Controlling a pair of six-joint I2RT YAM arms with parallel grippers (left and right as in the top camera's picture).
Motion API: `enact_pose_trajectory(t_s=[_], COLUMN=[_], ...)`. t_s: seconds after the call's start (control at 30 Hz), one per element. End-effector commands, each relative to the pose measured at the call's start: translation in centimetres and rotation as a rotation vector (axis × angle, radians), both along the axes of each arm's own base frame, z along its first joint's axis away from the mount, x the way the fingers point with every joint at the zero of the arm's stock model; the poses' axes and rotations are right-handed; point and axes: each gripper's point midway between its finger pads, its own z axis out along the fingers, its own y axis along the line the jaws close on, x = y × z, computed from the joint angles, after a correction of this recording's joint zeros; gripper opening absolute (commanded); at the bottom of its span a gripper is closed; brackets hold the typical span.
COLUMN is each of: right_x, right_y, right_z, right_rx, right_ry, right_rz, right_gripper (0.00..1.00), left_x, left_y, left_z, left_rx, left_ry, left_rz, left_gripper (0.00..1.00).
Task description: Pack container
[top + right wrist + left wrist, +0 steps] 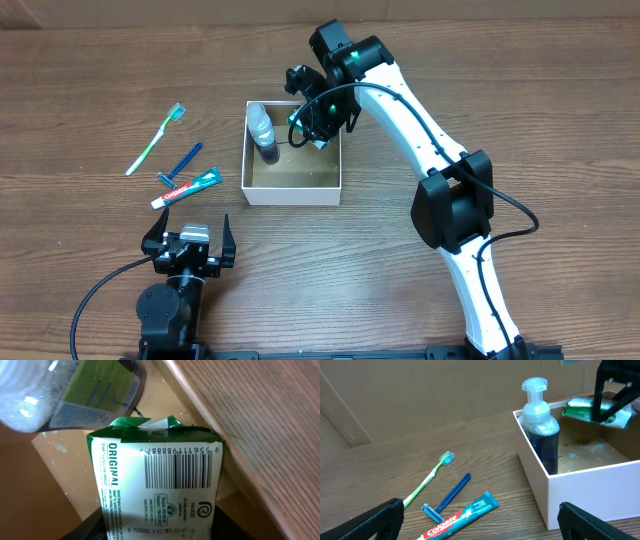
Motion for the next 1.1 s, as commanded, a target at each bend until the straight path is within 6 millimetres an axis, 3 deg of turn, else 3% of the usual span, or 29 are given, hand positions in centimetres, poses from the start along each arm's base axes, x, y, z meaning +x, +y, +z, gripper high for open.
enact_pose_trajectory(t_s=[0.0,0.17,0.23,0.3,0.6,0.7,0.8,0.93,0.97,1.0,1.07], right_x=[0.0,0.6,0.6,0.6,0.5,0.0,-0.9,-1.2,-1.2,-0.6,-0.2], right_y=[0.9,1.2,1.3,1.3,1.2,0.9,1.4,1.7,1.0,-1.0,-4.8], right_z=[-0.7,-0.7,-0.8,-0.9,-1.4,-0.4,3.6,13.1,15.7,18.3,21.1], right_rx=[0.020,0.032,0.033,0.032,0.025,0.021,0.044,0.119,0.142,0.150,0.149], right_ry=[0.001,-0.023,-0.026,-0.024,-0.010,0.014,-0.005,-0.120,-0.149,-0.185,-0.213], right_rz=[0.022,0.028,0.027,0.027,0.022,-0.010,-0.009,-0.172,-0.250,-0.408,-0.631], right_gripper=[0.44,0.45,0.57,0.62,0.68,0.73,0.73,0.88,0.89,0.90,0.93], left_x=[0.0,0.0,0.0,0.0,0.0,0.0,0.0,0.0,0.0,0.0,0.0], left_y=[0.4,0.4,0.4,0.4,0.4,0.4,0.4,0.4,0.4,0.4,0.4], left_z=[-0.1,-0.1,-0.1,0.0,-0.1,-0.1,-0.1,-0.1,-0.1,-0.1,-0.1], left_rx=[0.009,0.009,0.009,0.009,0.009,0.009,0.009,0.009,0.009,0.009,0.009], left_ry=[-0.002,-0.002,-0.002,-0.003,-0.002,-0.002,-0.002,-0.002,-0.002,-0.002,-0.002], left_rz=[0.015,0.015,0.015,0.015,0.015,0.015,0.015,0.015,0.015,0.015,0.015], left_gripper=[1.00,1.00,1.00,1.00,1.00,1.00,1.00,1.00,1.00,1.00,1.00])
